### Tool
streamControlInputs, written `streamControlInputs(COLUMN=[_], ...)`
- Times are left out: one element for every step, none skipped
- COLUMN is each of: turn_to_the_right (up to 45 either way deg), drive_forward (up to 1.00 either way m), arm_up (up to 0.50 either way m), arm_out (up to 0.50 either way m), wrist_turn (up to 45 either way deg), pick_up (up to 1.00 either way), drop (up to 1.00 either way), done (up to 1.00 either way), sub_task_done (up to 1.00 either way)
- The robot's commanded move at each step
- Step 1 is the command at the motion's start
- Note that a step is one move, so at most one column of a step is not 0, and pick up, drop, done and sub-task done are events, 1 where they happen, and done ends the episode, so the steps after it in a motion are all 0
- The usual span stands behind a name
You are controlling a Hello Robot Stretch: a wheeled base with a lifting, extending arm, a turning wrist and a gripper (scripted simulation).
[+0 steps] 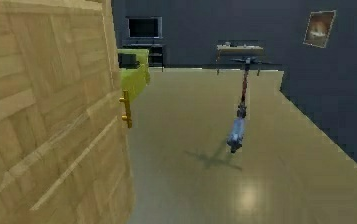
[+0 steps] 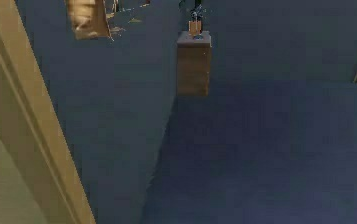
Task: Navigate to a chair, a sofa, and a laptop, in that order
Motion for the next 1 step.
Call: streamControlInputs(turn_to_the_right=[0.0], drive_forward=[1.00], arm_up=[0.00], arm_out=[0.00], wrist_turn=[0.0], pick_up=[0.00], drop=[0.00], done=[0.00], sub_task_done=[0.00])
